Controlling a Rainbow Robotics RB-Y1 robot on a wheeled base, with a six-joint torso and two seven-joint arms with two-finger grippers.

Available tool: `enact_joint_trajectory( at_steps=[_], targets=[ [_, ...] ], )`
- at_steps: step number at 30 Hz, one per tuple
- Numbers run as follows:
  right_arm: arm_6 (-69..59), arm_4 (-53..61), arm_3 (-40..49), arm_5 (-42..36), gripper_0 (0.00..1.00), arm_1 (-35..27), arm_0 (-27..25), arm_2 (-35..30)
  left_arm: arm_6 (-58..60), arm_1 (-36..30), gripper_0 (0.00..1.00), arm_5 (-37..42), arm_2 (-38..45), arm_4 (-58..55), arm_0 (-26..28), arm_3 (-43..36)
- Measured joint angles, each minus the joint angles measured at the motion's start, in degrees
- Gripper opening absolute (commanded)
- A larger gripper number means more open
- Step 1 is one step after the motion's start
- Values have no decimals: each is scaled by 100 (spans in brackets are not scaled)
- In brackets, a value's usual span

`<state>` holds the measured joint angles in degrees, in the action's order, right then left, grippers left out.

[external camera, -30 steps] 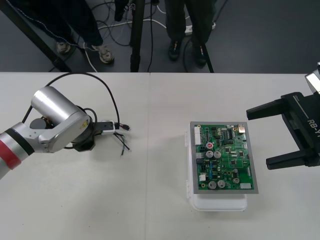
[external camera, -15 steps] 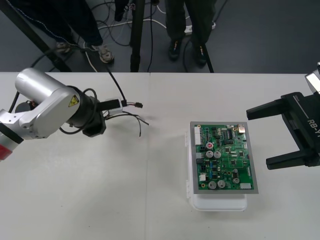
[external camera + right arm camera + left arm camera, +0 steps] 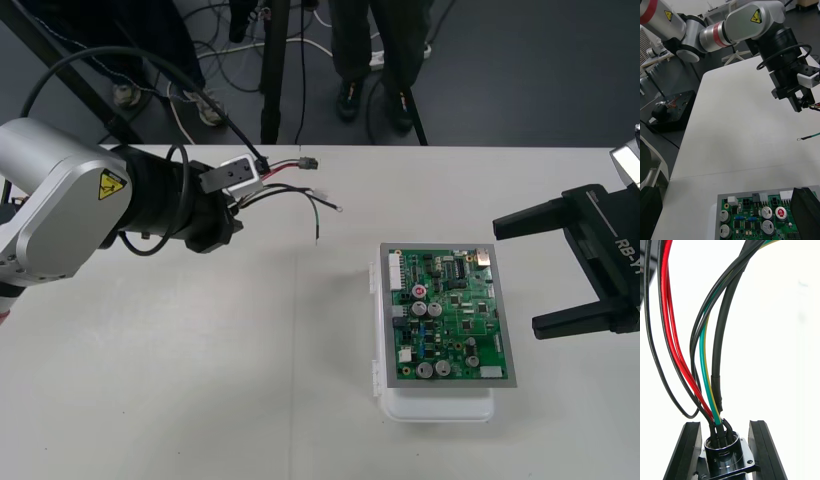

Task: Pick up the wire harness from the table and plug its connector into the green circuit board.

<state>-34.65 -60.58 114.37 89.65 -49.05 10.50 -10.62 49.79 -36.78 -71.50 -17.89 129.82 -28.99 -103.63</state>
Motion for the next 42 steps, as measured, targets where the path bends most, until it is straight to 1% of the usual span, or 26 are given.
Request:
enact_joint_trajectory(
  at_steps=[5,11,19,24,29,34,36,42],
  targets=[
    [0,0,0,0,100,0,0,0,0,470,0,0,408,-395,273,-451],
    [0,-6,-89,3,100,5,-137,18,0,901,0,0,637,-1119,372,-765],
    [0,-6,-119,3,100,3,-144,18,-6,998,0,0,646,-2187,380,-1106],
    [0,20,-122,-28,100,-54,-144,18,-177,1003,0,0,646,-2585,380,-1213],
    [-1,233,-123,-315,100,-289,-145,18,-908,1118,0,0,663,-2713,380,-1238],
    [-8,360,-124,-327,100,-503,-145,20,-1889,1433,0,0,790,-2704,402,-1238],
    [-13,480,-124,-328,100,-596,-145,43,-2062,1574,0,0,841,-2660,424,-1239],
    [-18,659,-124,-335,100,-828,-95,161,-2099,1888,0,3,942,-2381,484,-1242]
  ],
)
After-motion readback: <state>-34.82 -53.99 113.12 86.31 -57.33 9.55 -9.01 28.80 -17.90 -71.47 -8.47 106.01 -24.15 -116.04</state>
